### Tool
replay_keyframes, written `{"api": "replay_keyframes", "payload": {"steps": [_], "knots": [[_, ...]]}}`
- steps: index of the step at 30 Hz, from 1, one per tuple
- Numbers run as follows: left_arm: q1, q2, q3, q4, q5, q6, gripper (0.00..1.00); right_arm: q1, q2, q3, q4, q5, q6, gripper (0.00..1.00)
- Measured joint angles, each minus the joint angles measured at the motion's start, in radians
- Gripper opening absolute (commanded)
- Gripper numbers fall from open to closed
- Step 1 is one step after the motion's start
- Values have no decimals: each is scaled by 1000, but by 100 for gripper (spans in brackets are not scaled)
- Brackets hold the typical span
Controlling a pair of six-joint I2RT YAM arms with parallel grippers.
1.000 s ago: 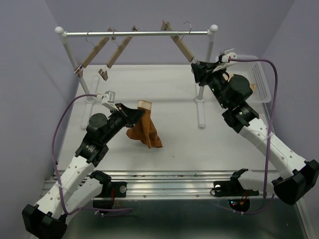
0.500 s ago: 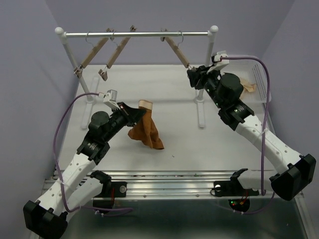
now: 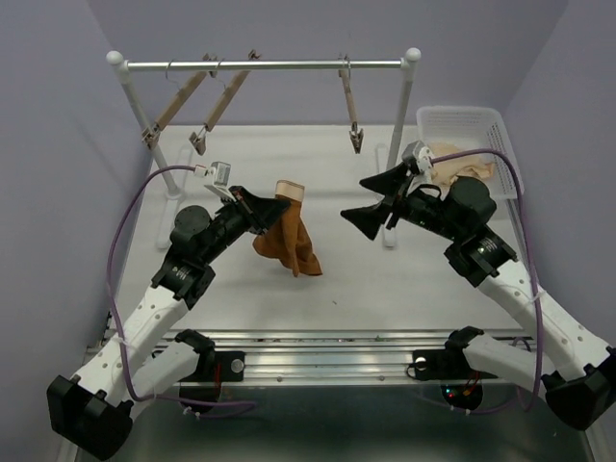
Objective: Remove the underwear clipped to the hanger
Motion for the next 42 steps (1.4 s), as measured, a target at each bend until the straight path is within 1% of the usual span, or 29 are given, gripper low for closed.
{"api": "replay_keyframes", "payload": {"steps": [2,4,7,10,11,12,13,14,15,16,17,18,19,20,24,26,27,30,33,35,36,38,41,42], "knots": [[0,16,13,19,28,1,0,0,11,-34,31,-108,22,100],[0,39,28,46,79,4,0,2,74,-80,122,-246,86,100],[-1,58,40,69,126,5,0,32,156,-99,196,-306,135,100],[-9,78,60,95,161,5,0,105,244,-95,270,-307,165,100],[-13,82,61,104,169,5,0,148,287,-92,301,-287,174,92],[-16,84,63,113,178,5,0,172,306,-89,313,-274,174,82],[-19,86,64,118,183,5,0,194,330,-84,325,-249,177,63],[-22,90,66,122,188,5,0,209,345,-79,334,-237,182,46],[-23,92,65,124,192,5,0,223,360,-75,346,-222,186,17],[-24,94,66,124,192,5,8,230,365,-74,353,-203,188,1],[-24,98,66,127,194,6,21,231,364,-74,355,-182,182,1],[-24,101,67,127,195,6,37,231,360,-73,351,-154,185,1],[-24,105,70,126,192,6,77,231,352,-72,335,-90,185,1],[-24,110,75,127,189,8,98,231,338,-72,309,-31,186,1],[-24,114,105,90,132,34,99,225,279,-66,186,228,179,1],[-24,114,123,51,84,49,99,188,244,-56,89,368,182,1],[-24,114,131,35,65,56,99,166,231,-51,55,411,186,1],[-24,113,148,-24,-13,80,99,45,196,-19,-84,597,192,1],[-24,107,151,-84,-82,95,99,-84,198,40,-161,735,172,1],[-24,100,151,-120,-115,100,99,-154,210,79,-181,777,160,1],[-24,94,151,-141,-134,102,99,-216,231,128,-199,794,150,1],[-24,75,150,-162,-159,102,99,-307,272,199,-202,785,142,1],[-24,35,145,-175,-189,102,99,-458,392,359,-181,766,122,1],[-24,19,141,-178,-198,101,99,-496,435,402,-172,764,113,4]]}}
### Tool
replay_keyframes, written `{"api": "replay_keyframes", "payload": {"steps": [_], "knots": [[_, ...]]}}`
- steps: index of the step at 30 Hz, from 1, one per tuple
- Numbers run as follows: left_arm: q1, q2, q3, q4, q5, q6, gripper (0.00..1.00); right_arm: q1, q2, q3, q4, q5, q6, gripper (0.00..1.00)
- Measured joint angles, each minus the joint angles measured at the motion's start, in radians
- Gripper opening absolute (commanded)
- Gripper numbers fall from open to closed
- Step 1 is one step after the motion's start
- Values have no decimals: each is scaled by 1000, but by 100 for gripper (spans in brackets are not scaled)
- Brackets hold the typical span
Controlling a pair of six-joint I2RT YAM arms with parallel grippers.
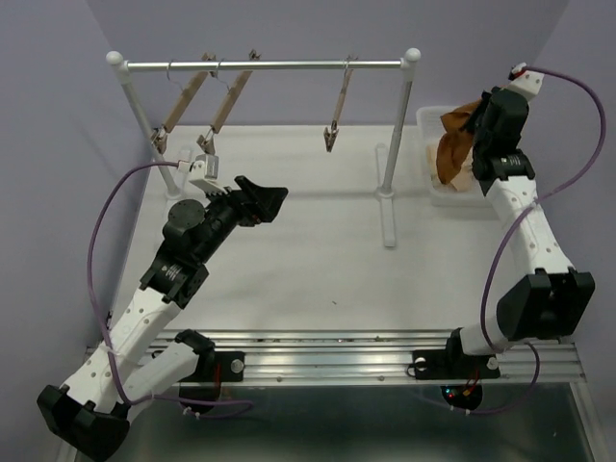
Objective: Remove the underwear clipped to the hanger
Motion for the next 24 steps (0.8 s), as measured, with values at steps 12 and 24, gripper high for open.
{"api": "replay_keyframes", "payload": {"steps": [12,24], "knots": [[0,-80,-31,-33,-45,-18,99,-101,354,209,-92,65,-32,100],[0,-63,-31,-50,-63,-19,99,-101,-240,-283,-151,33,227,100]]}}
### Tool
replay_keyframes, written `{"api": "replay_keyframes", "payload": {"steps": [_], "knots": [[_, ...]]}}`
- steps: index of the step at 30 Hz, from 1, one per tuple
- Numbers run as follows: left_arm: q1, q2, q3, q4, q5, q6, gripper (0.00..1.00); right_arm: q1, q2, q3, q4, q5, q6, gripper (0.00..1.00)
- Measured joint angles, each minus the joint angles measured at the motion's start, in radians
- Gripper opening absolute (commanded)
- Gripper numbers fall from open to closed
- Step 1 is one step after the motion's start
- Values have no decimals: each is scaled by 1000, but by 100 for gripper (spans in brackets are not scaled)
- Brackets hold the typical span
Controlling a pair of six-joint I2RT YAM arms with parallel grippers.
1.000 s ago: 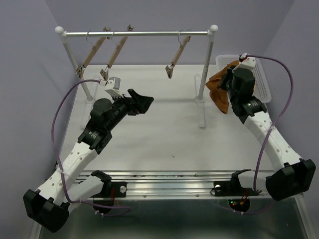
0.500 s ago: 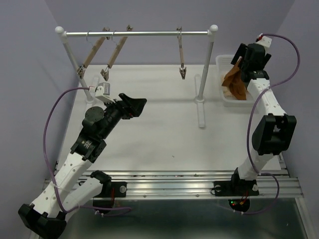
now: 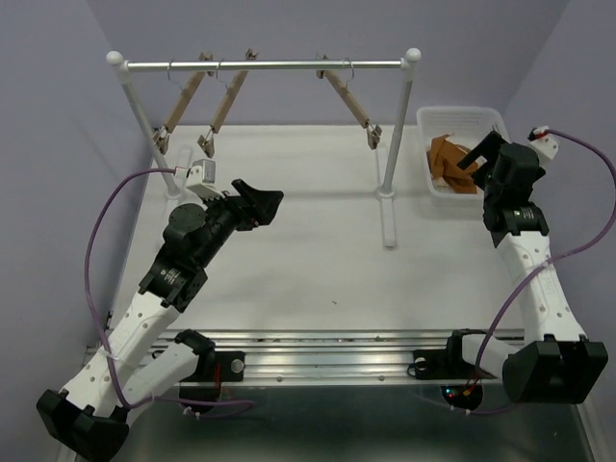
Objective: Remove the underwear clipped to the hanger
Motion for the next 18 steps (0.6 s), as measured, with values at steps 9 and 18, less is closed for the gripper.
{"api": "replay_keyframes", "payload": {"steps": [9,18], "knots": [[0,67,0,-6,-8,1,99,0,-74,-90,-29,-85,14,100],[0,79,0,-5,-5,0,99,0,-82,-90,-27,-111,14,100]]}}
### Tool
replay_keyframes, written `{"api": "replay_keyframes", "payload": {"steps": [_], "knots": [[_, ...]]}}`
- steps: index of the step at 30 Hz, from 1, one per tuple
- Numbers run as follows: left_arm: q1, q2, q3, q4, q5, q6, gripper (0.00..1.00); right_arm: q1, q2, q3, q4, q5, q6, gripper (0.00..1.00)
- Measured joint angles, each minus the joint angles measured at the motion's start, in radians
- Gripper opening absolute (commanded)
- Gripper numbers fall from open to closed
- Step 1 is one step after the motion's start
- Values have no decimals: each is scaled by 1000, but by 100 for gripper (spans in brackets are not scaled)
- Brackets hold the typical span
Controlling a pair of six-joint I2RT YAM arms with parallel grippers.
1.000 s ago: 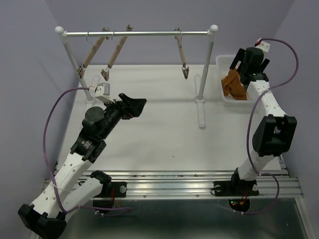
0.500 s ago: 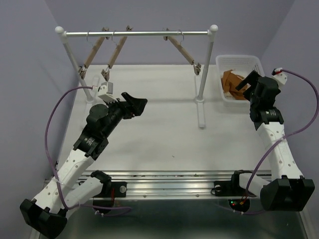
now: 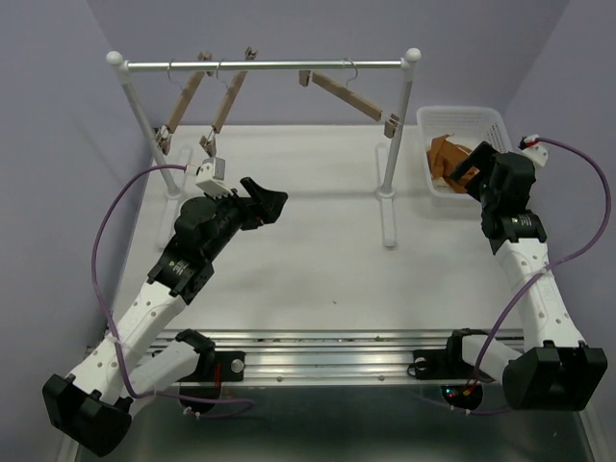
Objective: Remove the underwear clipped to the hanger
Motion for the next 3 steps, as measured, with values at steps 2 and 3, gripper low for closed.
{"api": "replay_keyframes", "payload": {"steps": [2,3], "knots": [[0,0,0,0,0,0,99,0,0,0,0,-2,0,100],[0,0,0,0,0,0,99,0,0,0,0,-2,-1,100]]}}
